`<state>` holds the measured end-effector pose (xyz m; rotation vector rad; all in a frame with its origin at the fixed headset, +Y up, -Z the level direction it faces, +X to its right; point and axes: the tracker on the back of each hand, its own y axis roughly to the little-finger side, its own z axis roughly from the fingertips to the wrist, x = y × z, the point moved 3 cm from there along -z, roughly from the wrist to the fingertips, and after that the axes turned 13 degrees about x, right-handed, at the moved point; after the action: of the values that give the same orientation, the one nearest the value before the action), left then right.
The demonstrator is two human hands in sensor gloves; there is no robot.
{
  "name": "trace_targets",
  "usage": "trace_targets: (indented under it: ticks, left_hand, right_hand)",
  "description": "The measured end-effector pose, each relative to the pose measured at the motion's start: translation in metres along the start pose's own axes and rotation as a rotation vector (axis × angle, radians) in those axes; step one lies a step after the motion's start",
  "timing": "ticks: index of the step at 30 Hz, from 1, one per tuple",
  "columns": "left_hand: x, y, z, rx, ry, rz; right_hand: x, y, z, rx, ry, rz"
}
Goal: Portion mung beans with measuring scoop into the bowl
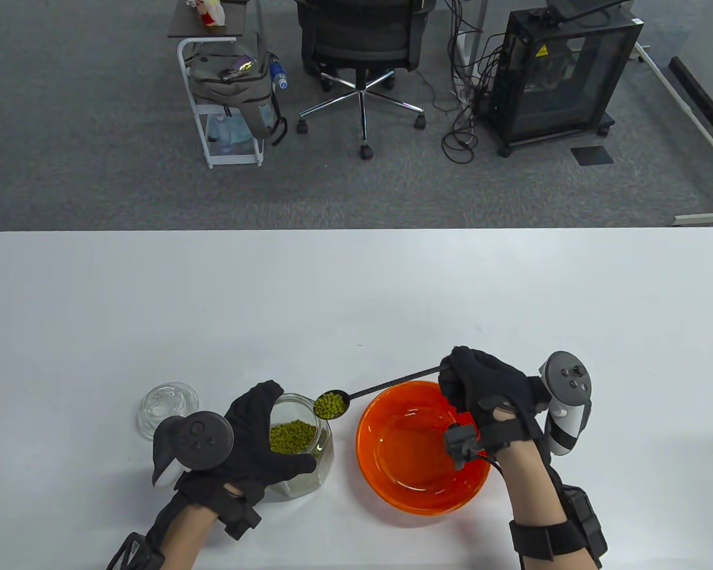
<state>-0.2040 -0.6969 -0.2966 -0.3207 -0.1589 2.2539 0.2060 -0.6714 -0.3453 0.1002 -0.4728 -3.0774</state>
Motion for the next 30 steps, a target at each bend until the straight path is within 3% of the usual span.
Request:
trace_targets:
  ticks: [15,30]
  left_hand:
    - [0.001,0.0,0.0,-0.001,0.0,-0.017]
    - [0.0,0.0,0.0,0.001,0.007,-0.009]
  right_hand:
    - [-0.069,0.017,-0.003,0.024,0.112,-0.004]
    - [-0.093,0.041,-0.009,0.044,0.118,0.055]
